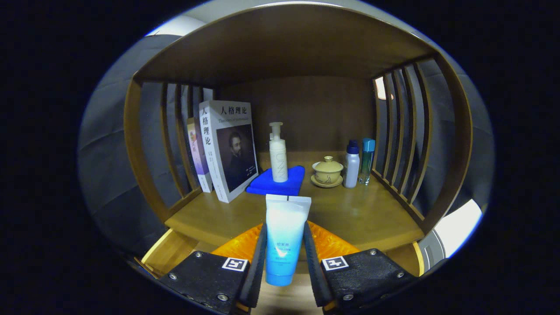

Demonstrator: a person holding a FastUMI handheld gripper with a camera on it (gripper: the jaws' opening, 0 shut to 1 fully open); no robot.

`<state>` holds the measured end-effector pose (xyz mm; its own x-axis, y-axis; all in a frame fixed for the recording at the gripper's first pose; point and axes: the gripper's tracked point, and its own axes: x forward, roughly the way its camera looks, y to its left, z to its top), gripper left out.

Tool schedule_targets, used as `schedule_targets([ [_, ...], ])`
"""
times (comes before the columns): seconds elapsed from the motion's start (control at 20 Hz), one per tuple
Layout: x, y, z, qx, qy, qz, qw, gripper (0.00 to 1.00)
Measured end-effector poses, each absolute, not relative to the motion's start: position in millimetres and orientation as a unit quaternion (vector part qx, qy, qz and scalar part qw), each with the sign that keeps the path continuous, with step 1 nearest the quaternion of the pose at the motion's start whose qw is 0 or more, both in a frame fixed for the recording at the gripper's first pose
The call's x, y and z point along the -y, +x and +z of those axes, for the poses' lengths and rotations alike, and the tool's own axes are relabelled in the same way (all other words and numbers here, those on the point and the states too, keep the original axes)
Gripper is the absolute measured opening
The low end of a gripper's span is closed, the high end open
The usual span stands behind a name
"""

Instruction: Pull open the drawer, take out the items inside it, and place them on the countertop above the cabinet.

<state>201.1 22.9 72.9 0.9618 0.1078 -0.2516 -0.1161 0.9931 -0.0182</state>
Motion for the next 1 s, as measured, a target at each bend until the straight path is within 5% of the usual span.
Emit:
schedule_targets([
  [0.75, -16, 265, 48, -0.142, -0.024, -0.01, 0.99, 0.58],
  [0.9, -16, 252, 55, -0.125, -0.027, -0.011, 0.992, 0.88],
  [1.0, -16, 236, 65, -0.101, -0.027, -0.013, 0.994, 0.94],
])
